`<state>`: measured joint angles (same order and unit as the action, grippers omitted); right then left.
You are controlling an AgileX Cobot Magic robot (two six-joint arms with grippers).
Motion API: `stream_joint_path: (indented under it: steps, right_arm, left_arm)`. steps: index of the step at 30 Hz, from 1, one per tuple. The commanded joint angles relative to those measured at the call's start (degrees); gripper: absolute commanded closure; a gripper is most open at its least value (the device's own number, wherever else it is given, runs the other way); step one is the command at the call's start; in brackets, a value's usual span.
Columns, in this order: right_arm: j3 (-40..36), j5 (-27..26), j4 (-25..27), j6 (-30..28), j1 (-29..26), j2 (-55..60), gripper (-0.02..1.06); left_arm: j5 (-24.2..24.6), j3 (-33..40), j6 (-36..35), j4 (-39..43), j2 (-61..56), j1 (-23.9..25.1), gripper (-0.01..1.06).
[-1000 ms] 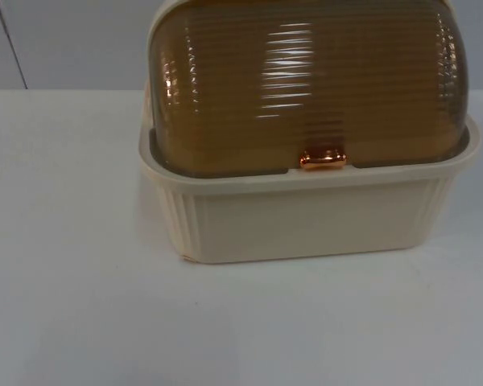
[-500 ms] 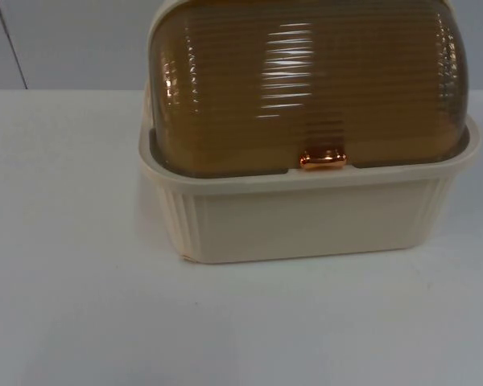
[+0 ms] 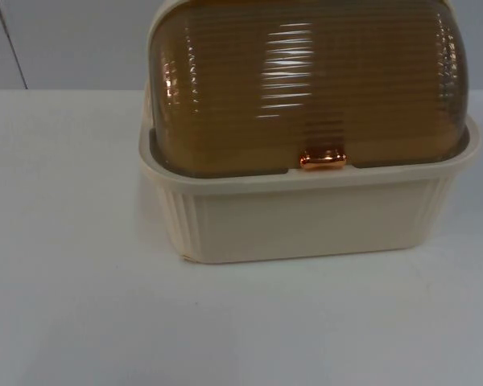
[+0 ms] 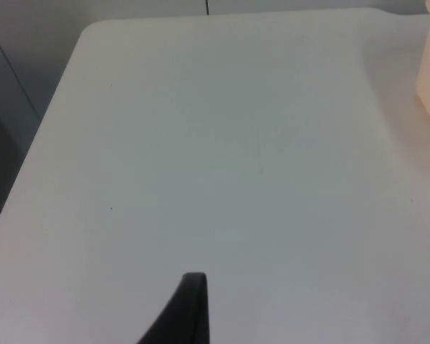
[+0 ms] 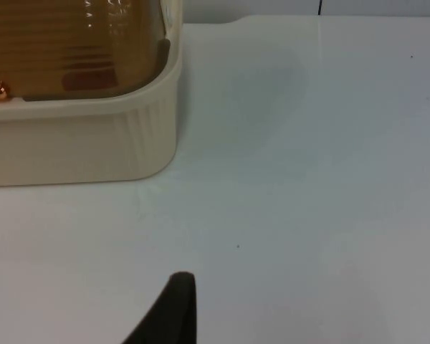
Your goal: Open the box lid with the left hand, place the block into the box with the right hand, then close the box lid with the left hand.
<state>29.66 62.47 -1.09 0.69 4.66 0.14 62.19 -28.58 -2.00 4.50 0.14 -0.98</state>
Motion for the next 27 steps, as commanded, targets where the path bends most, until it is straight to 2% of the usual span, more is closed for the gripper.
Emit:
stream_joint_path:
  steps: [1,16,27]
  right_arm:
    - [-0.2,-0.7,0.1,0.0,0.0,-0.1,-0.01]
    - [-0.2,-0.7,0.4,0.0,-0.2,-0.1,-0.01]
    - [-0.2,-0.7,0.3,0.0,-0.2,-0.1,-0.01]
  left_arm:
    - [-0.5,0.3,-0.5,-0.2,-0.1,-0.4,0.00]
    - [-0.5,0.3,-0.5,0.9,-0.1,-0.2,0.00]
    - [-0.6,0.3,-0.5,0.9,-0.1,1.9,0.00]
